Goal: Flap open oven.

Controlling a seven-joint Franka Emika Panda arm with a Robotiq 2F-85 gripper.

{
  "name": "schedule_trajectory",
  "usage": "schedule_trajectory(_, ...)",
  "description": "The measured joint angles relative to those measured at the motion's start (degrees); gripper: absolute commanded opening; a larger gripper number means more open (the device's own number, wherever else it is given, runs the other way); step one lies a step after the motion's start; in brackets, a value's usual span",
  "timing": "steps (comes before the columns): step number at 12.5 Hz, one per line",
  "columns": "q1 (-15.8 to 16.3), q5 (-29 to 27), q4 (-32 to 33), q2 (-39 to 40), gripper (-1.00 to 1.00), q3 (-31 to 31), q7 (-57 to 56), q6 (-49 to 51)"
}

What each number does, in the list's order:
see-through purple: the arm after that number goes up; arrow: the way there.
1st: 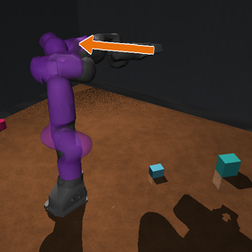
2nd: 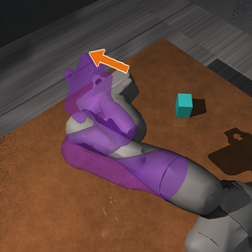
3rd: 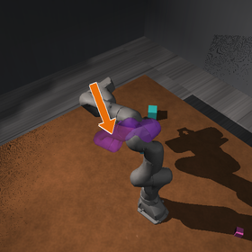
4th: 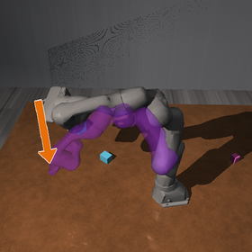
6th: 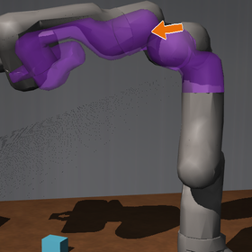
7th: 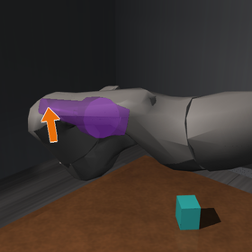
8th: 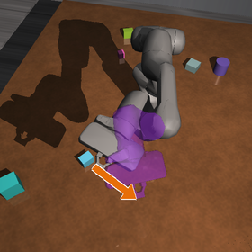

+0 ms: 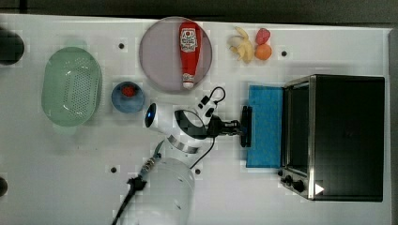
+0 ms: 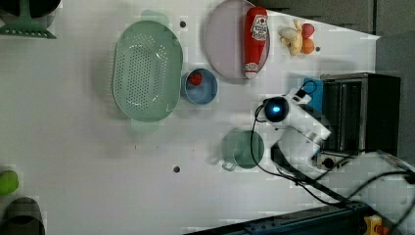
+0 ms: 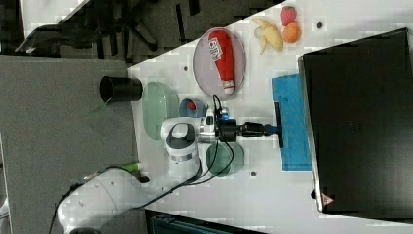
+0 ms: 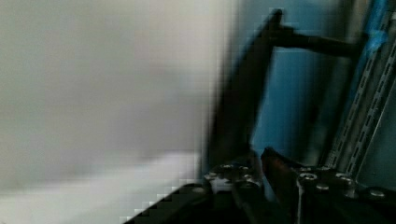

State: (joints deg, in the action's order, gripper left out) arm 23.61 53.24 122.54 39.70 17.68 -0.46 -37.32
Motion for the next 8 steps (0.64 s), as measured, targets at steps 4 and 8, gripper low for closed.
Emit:
schedule_trajectory(4, 2.97, 0.31, -4.48, 5.01, -0.65, 0.04, 3.68, 6.07)
schedule_trajectory(8, 3.26, -0.31, -5.93, 5.6, -0.65, 0.6, 5.55, 6.38)
